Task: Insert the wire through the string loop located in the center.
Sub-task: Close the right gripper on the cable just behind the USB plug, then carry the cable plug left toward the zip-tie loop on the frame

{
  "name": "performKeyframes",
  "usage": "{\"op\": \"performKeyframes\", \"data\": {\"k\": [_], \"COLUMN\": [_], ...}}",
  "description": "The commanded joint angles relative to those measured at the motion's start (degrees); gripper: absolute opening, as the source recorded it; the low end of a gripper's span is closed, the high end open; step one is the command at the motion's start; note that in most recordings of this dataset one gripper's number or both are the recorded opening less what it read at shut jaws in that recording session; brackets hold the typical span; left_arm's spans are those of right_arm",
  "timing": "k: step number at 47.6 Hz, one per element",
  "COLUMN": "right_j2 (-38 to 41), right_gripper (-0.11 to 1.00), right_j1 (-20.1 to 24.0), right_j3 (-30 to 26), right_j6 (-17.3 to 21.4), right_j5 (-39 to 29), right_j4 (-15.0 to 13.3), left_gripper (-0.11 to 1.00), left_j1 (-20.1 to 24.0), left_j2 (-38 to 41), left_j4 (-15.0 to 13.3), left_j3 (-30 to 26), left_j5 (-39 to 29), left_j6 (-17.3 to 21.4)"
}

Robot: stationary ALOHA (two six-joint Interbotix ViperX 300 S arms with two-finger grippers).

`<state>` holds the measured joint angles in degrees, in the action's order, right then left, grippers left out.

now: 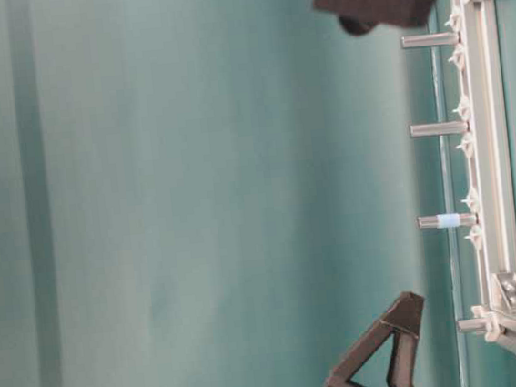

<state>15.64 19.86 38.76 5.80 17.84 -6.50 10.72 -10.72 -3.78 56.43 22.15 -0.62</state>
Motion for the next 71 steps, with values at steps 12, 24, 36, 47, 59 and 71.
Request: {"op": "performKeyframes", "data": {"k": [12,24,36,47,59,71], "right_j2": [-8.88,-13.1,-13.97,-14.15,-17.31,-21.71], "right_gripper": [0.08,0.08,0.08,0.08,0.08,0.08], "right_j1": [-0.09,-0.09,-0.09,-0.09,-0.26,-2.02], "right_j3": [0.88,2.11,2.2,3.34,5.98,9.49], "right_j6": [0.0,0.0,0.0,0.0,0.0,0.09], "right_j5": [-5.98,-7.73,-8.61,-8.61,-12.22,-14.94], "right_j4": [0.0,0.0,0.0,0.09,0.18,0.26], "left_gripper": [0.3,0.3,0.3,0.3,0.3,0.3], "left_j1": [-0.18,-0.18,-0.18,-0.18,-0.18,-0.18], "left_j2": [-1.23,-1.23,-1.23,-1.23,-1.23,-1.23], "left_j4": [0.18,0.18,0.18,0.18,0.18,0.18], "left_j3": [-0.44,-0.44,-0.44,-0.62,-0.79,-0.88], "left_j5": [0.35,0.35,0.35,0.26,0.35,0.26], "left_j6": [0.09,0.26,0.26,0.18,0.18,0.09]}}
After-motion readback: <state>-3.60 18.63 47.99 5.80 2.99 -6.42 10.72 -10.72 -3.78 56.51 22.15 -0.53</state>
